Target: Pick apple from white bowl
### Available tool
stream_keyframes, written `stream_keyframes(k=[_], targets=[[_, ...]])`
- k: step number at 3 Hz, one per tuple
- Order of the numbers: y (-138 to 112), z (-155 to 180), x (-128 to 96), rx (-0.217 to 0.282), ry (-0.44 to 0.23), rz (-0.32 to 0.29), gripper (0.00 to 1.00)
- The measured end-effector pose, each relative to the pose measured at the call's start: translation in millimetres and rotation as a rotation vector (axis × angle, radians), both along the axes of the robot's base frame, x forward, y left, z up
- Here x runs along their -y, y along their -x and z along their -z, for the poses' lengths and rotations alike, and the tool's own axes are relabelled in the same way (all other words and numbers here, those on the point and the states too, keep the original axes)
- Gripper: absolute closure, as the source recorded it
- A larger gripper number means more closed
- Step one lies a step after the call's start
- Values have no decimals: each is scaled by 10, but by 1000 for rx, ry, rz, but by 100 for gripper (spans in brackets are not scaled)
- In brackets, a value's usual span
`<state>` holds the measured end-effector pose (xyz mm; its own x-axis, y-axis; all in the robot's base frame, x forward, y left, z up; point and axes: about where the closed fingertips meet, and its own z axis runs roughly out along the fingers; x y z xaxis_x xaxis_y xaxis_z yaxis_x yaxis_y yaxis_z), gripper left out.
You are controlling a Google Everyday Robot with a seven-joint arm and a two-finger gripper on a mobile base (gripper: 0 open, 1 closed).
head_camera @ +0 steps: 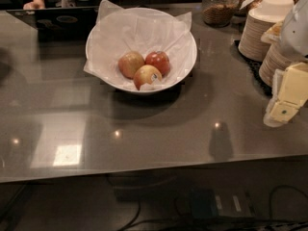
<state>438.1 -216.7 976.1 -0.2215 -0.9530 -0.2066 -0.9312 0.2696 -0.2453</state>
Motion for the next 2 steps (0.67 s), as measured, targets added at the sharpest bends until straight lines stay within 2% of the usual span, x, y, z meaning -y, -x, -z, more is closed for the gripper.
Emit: stream_keyframes(k=[1,2], targets=[[-1,0,0,0,0,0,0],[-111,-4,-36,25,-12,-9,0]])
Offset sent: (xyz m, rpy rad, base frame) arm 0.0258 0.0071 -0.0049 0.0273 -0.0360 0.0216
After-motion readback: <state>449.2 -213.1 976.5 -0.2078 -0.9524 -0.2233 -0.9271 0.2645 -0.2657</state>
